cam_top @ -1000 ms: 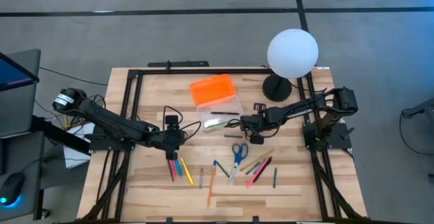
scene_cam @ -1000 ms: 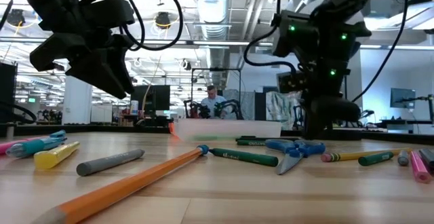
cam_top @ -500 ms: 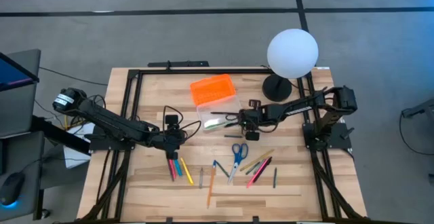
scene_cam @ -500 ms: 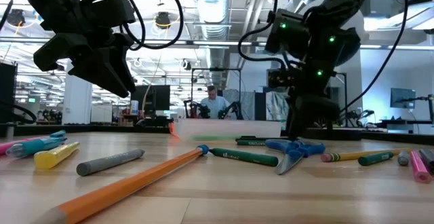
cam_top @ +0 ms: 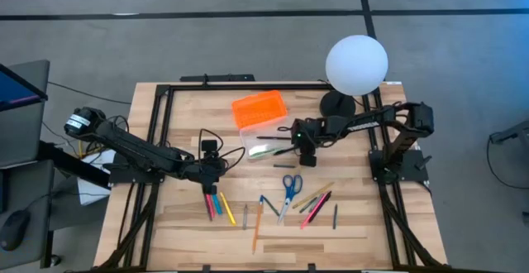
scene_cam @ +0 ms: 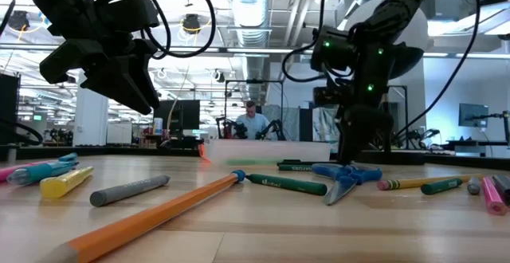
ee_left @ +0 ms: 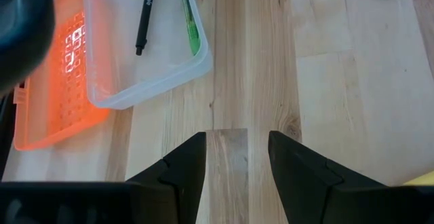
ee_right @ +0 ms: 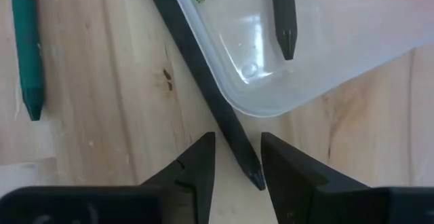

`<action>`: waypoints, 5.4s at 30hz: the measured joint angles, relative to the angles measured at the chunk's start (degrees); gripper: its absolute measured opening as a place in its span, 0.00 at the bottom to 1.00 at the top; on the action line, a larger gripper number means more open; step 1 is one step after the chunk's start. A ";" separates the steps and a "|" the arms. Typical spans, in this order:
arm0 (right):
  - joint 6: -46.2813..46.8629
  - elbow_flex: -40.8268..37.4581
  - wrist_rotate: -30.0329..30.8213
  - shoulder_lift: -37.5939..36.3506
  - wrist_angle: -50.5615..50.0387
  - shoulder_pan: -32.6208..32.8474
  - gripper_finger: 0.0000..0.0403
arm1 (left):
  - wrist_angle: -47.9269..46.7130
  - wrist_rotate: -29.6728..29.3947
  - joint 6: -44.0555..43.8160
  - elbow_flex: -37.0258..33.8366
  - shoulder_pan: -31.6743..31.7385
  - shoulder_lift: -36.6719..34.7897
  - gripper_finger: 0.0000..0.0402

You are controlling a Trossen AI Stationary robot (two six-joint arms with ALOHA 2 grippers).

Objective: Pick & place school supplies into a supply box
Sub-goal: Put the right black pen into the supply box

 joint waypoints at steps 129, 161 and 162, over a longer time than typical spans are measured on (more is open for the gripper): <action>18.06 2.10 15.95 1.77 -9.95 27.07 0.01 | 0.22 0.02 1.66 -0.02 0.02 -0.02 0.39; 0.09 11.76 32.90 1.49 -4.91 27.52 0.00 | 0.22 0.02 1.69 -0.02 0.02 -0.02 0.39; -1.92 11.99 32.92 1.49 -3.33 26.40 0.00 | 0.22 0.02 1.68 -0.02 0.02 -0.02 0.39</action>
